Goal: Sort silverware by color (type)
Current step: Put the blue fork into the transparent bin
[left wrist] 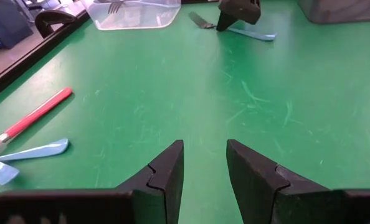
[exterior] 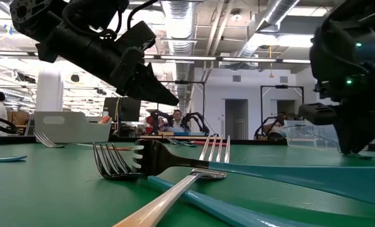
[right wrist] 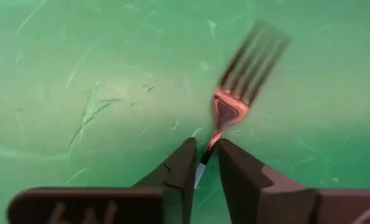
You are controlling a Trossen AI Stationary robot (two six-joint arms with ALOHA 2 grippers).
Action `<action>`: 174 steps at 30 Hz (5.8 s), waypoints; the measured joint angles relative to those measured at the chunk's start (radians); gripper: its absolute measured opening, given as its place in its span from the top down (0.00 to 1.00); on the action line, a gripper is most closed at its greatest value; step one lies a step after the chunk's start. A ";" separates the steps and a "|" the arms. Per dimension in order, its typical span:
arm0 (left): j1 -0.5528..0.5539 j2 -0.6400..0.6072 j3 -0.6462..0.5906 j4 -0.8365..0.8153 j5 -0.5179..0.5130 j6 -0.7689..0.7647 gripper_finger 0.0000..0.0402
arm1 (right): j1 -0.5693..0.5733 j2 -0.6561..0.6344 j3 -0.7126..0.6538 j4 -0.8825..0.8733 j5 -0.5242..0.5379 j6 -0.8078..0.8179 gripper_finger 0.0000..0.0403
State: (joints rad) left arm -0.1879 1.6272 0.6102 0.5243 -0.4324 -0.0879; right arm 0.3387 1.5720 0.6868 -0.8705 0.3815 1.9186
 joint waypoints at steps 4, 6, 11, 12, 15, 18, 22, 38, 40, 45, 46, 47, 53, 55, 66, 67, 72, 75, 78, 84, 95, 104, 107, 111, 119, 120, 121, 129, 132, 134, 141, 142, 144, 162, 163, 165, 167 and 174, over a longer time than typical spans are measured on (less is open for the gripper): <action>0.000 0.000 0.000 0.002 0.000 -0.009 0.73 | -0.001 0.001 0.017 0.017 -0.012 -0.067 0.87; 0.000 0.000 0.000 0.002 0.001 -0.012 0.73 | 0.000 0.000 0.018 0.024 -0.014 -0.088 0.92; 0.000 0.000 0.000 -0.017 0.001 -0.030 0.73 | 0.002 -0.013 0.025 0.032 -0.021 -0.147 0.98; 0.000 0.000 0.000 -0.023 0.001 -0.031 0.73 | 0.002 -0.020 0.032 0.032 -0.029 -0.150 0.98; 0.000 0.000 0.000 -0.031 0.001 -0.040 0.73 | 0.001 -0.067 0.058 0.012 -0.032 -0.192 0.97; 0.000 0.000 0.000 -0.038 0.001 -0.043 0.73 | -0.017 -0.137 0.091 -0.031 0.031 -0.267 0.97; 0.000 0.000 0.000 -0.037 -0.013 -0.044 0.73 | -0.085 -0.223 0.148 -0.169 0.145 -0.396 0.97; 0.000 0.000 0.000 -0.058 -0.044 -0.042 0.73 | -0.701 -0.424 0.218 -0.176 0.581 -1.388 0.97; 0.000 0.000 0.000 -0.075 -0.055 -0.043 0.73 | -0.770 -0.415 0.218 -0.158 0.536 -1.479 0.97; 0.000 0.000 0.000 -0.102 -0.076 -0.055 0.73 | -0.887 -0.401 0.217 -0.116 0.409 -1.556 0.93; 0.000 0.000 0.000 -0.107 -0.077 -0.056 0.73 | -0.896 -0.396 0.217 -0.112 0.379 -1.573 0.89; 0.000 0.000 0.000 -0.108 -0.077 -0.058 0.73 | -0.906 -0.392 0.217 -0.109 0.356 -1.577 0.85; 0.000 0.000 -0.009 -0.118 -0.077 -0.090 0.73 | -0.929 -0.387 0.217 -0.120 0.346 -1.531 0.57; 0.000 0.000 -0.017 -0.118 -0.077 -0.105 0.73 | -0.918 -0.388 0.217 -0.120 0.346 -1.500 0.50; -0.013 0.000 -0.023 -0.147 0.106 -0.184 0.73 | -0.573 -0.388 0.217 -0.002 0.212 -1.181 0.44; -0.020 0.000 -0.023 -0.142 0.158 -0.173 0.73 | -0.520 -0.388 0.217 0.030 0.212 -1.164 0.45; -0.097 0.000 -0.013 -0.080 0.370 -0.074 0.73 | -0.252 -0.388 0.217 0.204 0.217 -1.089 0.46; -0.147 0.000 0.009 -0.081 0.349 -0.002 0.73 | -0.124 -0.367 0.217 0.301 0.223 -1.055 0.46; -0.173 0.000 0.031 -0.081 0.314 0.032 0.73 | -0.027 -0.308 0.217 0.347 0.249 -1.009 0.46; -0.218 0.005 0.101 -0.095 0.444 0.122 0.73 | 0.091 -0.147 0.216 0.439 0.262 -0.887 0.46; -0.267 0.123 0.234 -0.156 0.500 0.282 0.73 | 0.179 -0.041 0.216 0.582 0.285 -0.818 0.46; -0.230 0.144 0.245 -0.156 0.521 0.235 0.76 | 0.249 -0.054 0.217 0.647 0.406 -0.818 0.46; -0.236 0.147 0.245 -0.158 0.565 0.238 0.80 | 0.257 -0.053 0.217 0.660 0.409 -0.818 0.46; -0.245 0.177 0.245 -0.146 0.567 0.244 0.85 | 0.255 -0.053 0.217 0.681 0.409 -0.818 0.46; -0.233 0.279 0.258 -0.103 0.529 0.263 0.87 | 0.255 -0.053 0.217 0.695 0.409 -0.826 0.46; -0.229 0.292 0.264 -0.097 0.528 0.263 0.87 | 0.255 -0.053 0.217 0.691 0.409 -0.827 0.46; -0.229 0.299 0.264 -0.098 0.522 0.263 0.87 | 0.255 -0.053 0.217 0.690 0.409 -0.827 0.46; -0.222 0.321 0.269 -0.127 0.511 0.261 0.91 | 0.255 -0.053 0.217 0.685 0.409 -0.827 0.46; -0.222 0.318 0.269 -0.138 0.512 0.274 0.97 | 0.255 -0.053 0.217 0.685 0.409 -0.827 0.46; -0.222 0.315 0.269 -0.140 0.506 0.275 0.98 | 0.255 -0.053 0.217 0.685 0.409 -0.827 0.46; -0.231 0.238 0.266 -0.175 0.218 0.324 0.99 | 0.254 -0.053 0.217 0.685 0.412 -0.831 0.46; -0.232 0.220 0.267 -0.180 0.177 0.334 0.99 | 0.254 -0.053 0.217 0.689 0.417 -0.844 0.46; -0.232 0.190 0.267 -0.196 0.108 0.340 0.99 | 0.252 -0.053 0.217 0.725 0.418 -0.894 0.46; -0.080 0.123 0.304 -0.292 0.294 -0.035 0.98 | 0.160 0.114 0.412 0.707 0.243 -1.829 0.47; -0.071 0.123 0.304 -0.291 0.303 -0.062 0.98 | 0.153 0.127 0.431 0.660 0.243 -1.830 0.47; -0.054 0.124 0.304 -0.291 0.319 -0.116 0.98 | 0.141 0.160 0.468 0.586 0.242 -1.830 0.49; -0.039 0.124 0.304 -0.289 0.325 -0.168 0.98 | 0.129 0.194 0.500 0.526 0.244 -1.830 0.51; 0.007 0.124 0.305 -0.274 0.392 -0.250 0.98 | 0.101 0.270 0.575 0.336 0.249 -1.772 0.62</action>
State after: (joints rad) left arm -0.1810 1.7512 0.9150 0.2503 -0.0408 -0.3379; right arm 0.4395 1.8419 1.2618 -0.5348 0.6308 0.1471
